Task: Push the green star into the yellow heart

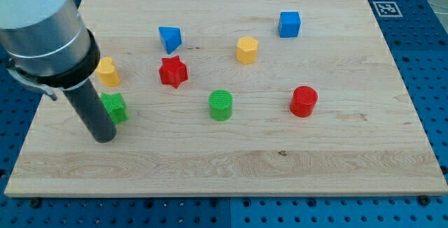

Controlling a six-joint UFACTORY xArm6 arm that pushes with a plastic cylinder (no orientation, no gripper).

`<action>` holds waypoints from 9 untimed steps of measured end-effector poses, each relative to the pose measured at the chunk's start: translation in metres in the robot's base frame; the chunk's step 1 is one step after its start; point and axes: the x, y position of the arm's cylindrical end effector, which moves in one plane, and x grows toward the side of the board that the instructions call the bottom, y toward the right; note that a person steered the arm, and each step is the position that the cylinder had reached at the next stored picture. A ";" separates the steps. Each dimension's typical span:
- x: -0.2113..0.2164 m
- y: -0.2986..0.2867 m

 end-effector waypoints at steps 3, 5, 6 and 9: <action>-0.014 0.018; -0.008 0.017; -0.007 0.017; -0.032 -0.006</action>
